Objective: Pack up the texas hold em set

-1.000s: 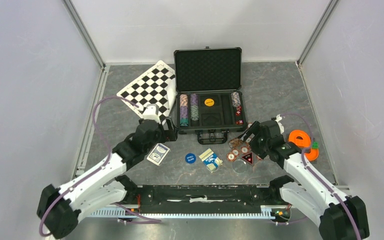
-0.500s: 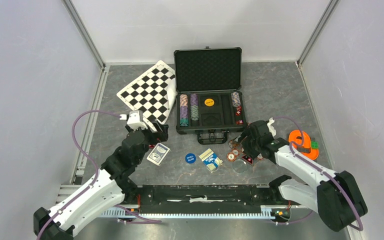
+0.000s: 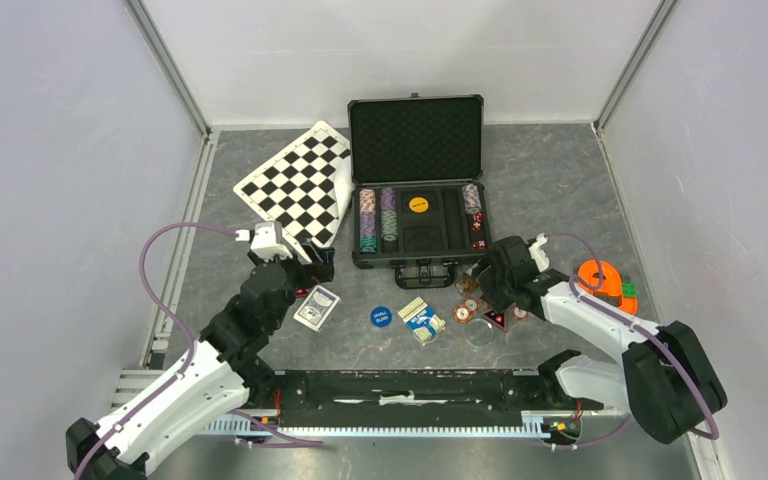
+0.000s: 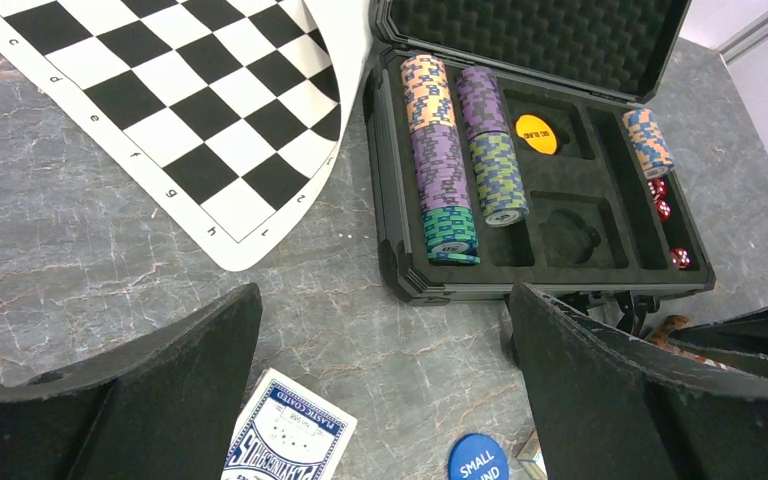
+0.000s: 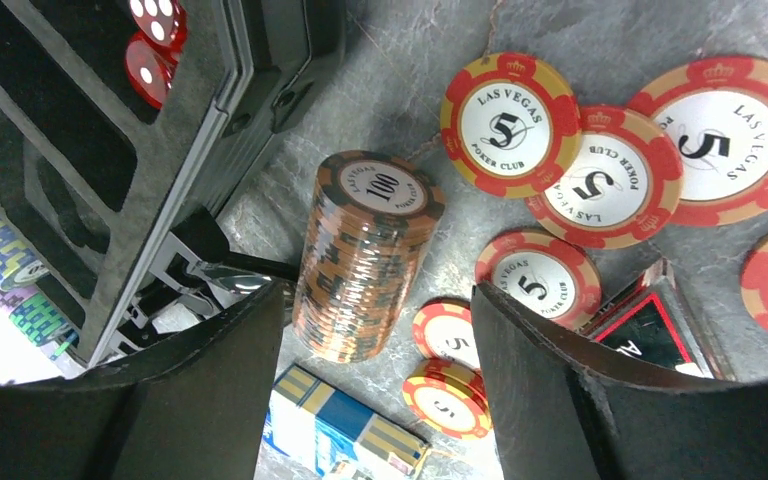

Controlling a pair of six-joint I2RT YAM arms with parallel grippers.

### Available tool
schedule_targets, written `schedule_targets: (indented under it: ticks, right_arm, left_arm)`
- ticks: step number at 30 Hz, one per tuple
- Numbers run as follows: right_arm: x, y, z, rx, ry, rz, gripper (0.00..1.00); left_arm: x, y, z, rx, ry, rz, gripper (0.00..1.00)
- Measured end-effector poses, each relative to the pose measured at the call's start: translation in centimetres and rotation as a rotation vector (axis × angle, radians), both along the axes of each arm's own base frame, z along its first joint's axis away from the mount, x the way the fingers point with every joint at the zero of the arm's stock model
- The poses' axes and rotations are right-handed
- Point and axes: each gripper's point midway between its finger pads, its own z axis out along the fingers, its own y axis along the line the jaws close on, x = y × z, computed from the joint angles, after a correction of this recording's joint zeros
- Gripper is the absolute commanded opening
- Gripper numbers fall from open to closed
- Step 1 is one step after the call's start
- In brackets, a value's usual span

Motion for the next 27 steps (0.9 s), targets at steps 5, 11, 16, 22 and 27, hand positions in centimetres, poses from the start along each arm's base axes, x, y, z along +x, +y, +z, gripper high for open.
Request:
schedule_targets:
  ticks: [5,11,16,22,27]
  right_arm:
    - [0.5,-0.1,0.0,-0.007,-0.005,-0.021,0.72]
    - [1.1,0.1,-0.4,-0.008,-0.008,-0.029,0.57]
    - [1.6,0.4,-0.3,0.013,-0.03,-0.037,0.47]
    - [1.2,-0.7,1.0,-0.013,-0.069,-0.054,0.37]
    - [1.6,-2.6,5.2,-0.063,-0.234,-0.068,0.32]
  left_arm:
    - [0.0,0.0,-0.2,0.003,0.004,0.001,1.0]
    - [0.1,0.1,-0.6,0.013,0.013,0.009,1.0]
    - [0.1,0.6,-0.6,0.012,0.006,0.032,1.0]
    - [0.0,1.0,-0.9,0.014,0.003,0.045,1.0]
    - [0.0,1.1,-1.2,0.021,0.008,0.05,1.0]
